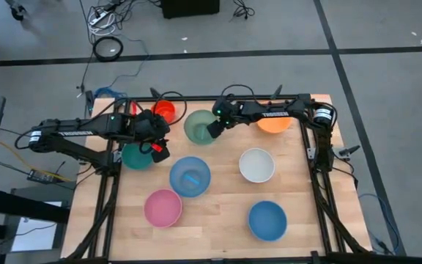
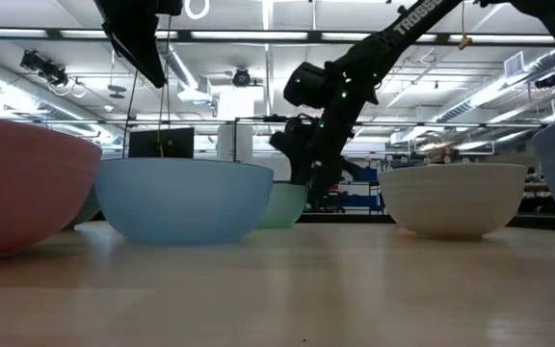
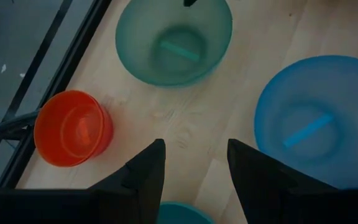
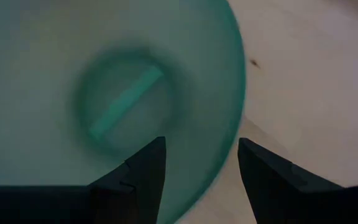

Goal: Nest bowls inside each other
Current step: Stack the light green bowl on top of the light blue bowl

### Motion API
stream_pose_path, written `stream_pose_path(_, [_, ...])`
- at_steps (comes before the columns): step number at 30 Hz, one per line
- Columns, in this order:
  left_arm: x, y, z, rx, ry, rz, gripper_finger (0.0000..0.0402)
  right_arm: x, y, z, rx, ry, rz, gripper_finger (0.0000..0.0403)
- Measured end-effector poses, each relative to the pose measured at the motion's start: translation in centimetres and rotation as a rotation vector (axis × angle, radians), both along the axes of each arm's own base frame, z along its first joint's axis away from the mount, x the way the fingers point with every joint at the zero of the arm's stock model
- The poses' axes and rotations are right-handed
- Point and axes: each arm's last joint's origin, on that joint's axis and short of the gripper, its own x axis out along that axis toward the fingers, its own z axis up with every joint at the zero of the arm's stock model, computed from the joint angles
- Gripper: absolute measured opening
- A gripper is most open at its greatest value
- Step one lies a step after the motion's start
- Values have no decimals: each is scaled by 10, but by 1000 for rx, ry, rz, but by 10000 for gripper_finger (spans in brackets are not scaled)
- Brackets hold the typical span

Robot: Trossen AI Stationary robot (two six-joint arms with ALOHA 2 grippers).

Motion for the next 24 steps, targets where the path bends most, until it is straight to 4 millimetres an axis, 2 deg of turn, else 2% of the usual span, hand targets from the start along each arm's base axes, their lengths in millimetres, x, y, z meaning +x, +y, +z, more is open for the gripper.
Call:
stream_pose_path(4, [0,0,0,-1,-3,-1,182,2,-1,-9,6,16,-1,157])
stream_pose_path(6, [0,0,0,-1,-4,-1,182,1,-1,-10,7,26,1,119])
stream_pose_path(9, [0,0,0,-1,1,-1,182,3,-2,-8,-22,12,35,38])
stream_pose_path(11, [0,0,0,-1,1,-1,182,3,-2,-5,-37,6,62,12])
stream_pose_path(18, [-3,0,-2,-2,33,4,182,4,-2,10,-67,-53,75,3])
stream_pose_path(24, [-18,0,-1,-9,84,56,182,-6,4,55,-113,-163,98,1])
